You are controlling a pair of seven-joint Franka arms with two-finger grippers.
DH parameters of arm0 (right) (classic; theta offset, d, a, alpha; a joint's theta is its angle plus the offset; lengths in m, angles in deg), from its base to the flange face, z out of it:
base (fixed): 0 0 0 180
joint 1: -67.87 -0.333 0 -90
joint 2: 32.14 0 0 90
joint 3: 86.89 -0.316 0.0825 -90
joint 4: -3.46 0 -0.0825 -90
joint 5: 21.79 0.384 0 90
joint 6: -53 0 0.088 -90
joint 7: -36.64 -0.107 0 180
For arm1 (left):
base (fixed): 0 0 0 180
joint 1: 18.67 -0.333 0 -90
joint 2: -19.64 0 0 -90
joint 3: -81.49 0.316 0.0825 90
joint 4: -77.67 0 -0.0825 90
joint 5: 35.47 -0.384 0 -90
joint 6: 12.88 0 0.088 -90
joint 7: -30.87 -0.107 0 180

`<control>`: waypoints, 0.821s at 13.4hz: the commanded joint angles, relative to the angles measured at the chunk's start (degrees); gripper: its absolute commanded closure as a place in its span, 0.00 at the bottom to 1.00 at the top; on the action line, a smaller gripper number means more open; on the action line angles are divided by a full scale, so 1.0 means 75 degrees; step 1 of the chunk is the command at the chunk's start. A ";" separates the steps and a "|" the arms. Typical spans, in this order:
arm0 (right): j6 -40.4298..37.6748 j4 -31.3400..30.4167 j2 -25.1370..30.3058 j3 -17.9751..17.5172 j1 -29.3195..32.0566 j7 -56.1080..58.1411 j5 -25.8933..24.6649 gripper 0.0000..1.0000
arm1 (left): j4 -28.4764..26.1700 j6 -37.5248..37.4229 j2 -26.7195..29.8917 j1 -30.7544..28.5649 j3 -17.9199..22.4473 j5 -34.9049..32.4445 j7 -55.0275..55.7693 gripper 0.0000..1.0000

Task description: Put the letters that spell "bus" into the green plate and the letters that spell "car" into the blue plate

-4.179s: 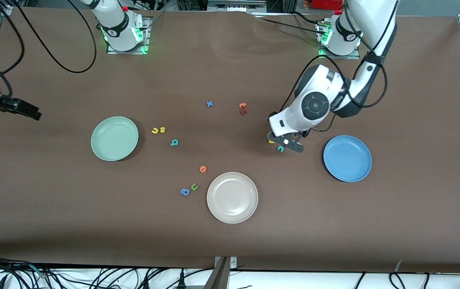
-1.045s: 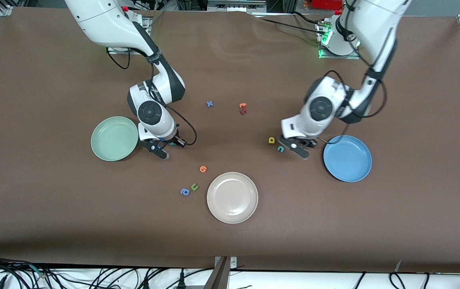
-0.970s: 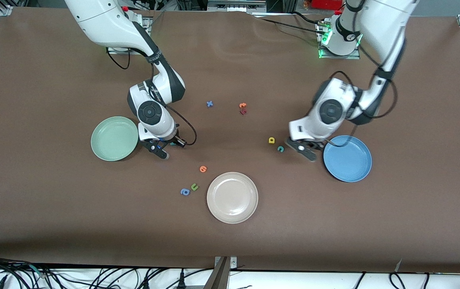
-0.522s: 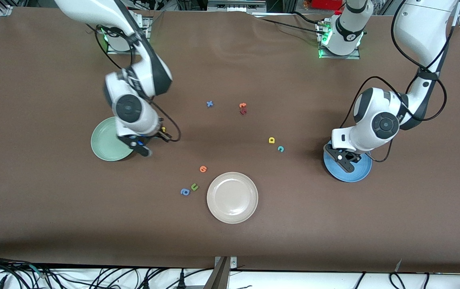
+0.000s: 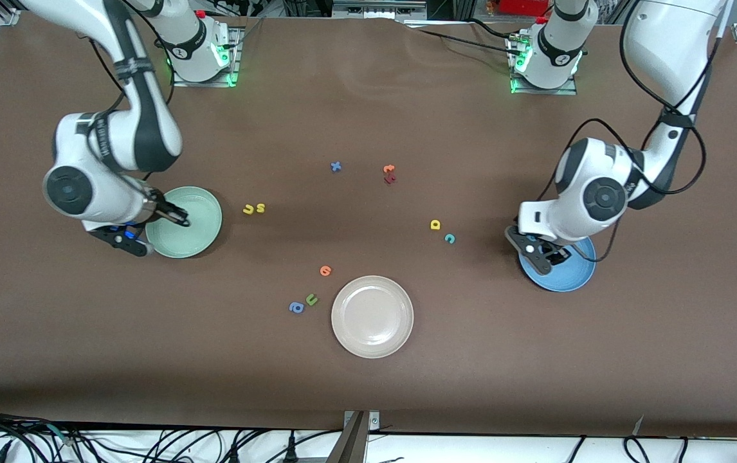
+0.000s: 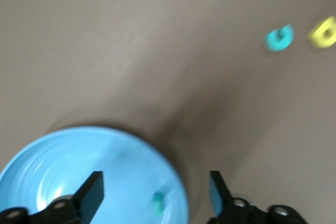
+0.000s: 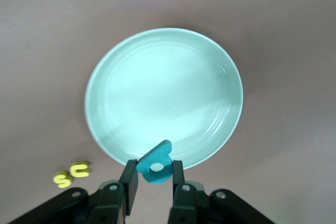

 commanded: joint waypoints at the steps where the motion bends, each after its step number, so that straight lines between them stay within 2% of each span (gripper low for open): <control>1: 0.0442 -0.0317 -0.0332 0.0084 0.0230 0.0975 0.0532 1.00 | 0.0270 -0.0204 -0.0210 0.0305 -0.0418 0.0140 0.0993 0.00; 3: 0.1025 -0.0573 -0.0718 0.0096 0.0521 0.1572 0.0532 1.00 | 0.0456 -0.0157 -0.0455 0.0751 -0.0420 0.0058 0.1698 0.00; 5: 0.1613 -0.0808 -0.0954 0.0096 0.0640 0.1948 0.0532 1.00 | 0.1192 -0.0157 -0.0993 0.0998 -0.0408 -0.0047 0.1678 0.00; 6: 0.1604 -0.0809 -0.0966 0.0096 0.0652 0.1950 0.0532 0.93 | 0.1533 -0.0169 -0.1274 0.1103 -0.0408 -0.0280 0.1677 0.00; 7: 0.1557 -0.0809 -0.0954 0.0096 0.0664 0.1950 0.0532 0.62 | 0.1618 -0.0157 -0.1416 0.1313 -0.0408 -0.0630 0.1666 0.01; 8: 0.1545 -0.0798 -0.0920 0.0096 0.0664 0.1938 0.0555 0.37 | 0.1642 -0.0157 -0.1534 0.1385 -0.0408 -0.1005 0.1677 0.01; 10: 0.1266 -0.0716 -0.0779 0.0096 0.0652 0.1786 0.0579 0.12 | 0.1595 -0.0110 -0.1663 0.1514 -0.0408 -0.1464 0.1665 0.02; 11: 0.0927 -0.0588 -0.0616 0.0085 0.0652 0.1612 0.0579 0.03 | 0.1560 -0.0041 -0.1687 0.1561 -0.0408 -0.1489 0.1654 0.02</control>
